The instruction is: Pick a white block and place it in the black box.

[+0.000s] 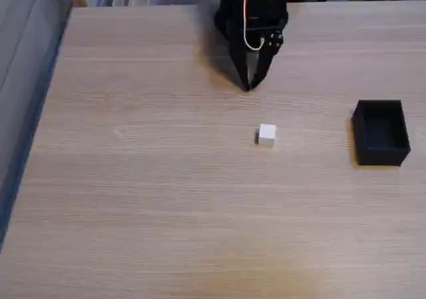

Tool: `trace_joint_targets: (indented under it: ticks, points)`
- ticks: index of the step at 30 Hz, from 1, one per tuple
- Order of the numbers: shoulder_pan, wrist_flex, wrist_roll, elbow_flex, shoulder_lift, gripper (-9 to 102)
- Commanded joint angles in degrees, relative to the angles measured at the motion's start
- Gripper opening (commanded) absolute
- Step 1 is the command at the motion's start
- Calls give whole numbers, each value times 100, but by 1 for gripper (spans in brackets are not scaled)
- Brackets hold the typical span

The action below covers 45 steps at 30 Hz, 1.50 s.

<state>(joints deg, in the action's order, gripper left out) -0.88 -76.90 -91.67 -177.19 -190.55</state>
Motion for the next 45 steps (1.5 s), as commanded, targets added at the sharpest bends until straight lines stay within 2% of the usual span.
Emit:
trace_joint_targets:
  ticks: [1, 45]
  points:
    - [44, -26, -26, -88, -35, 0]
    - [255, -26, -70, -88, -35, 0]
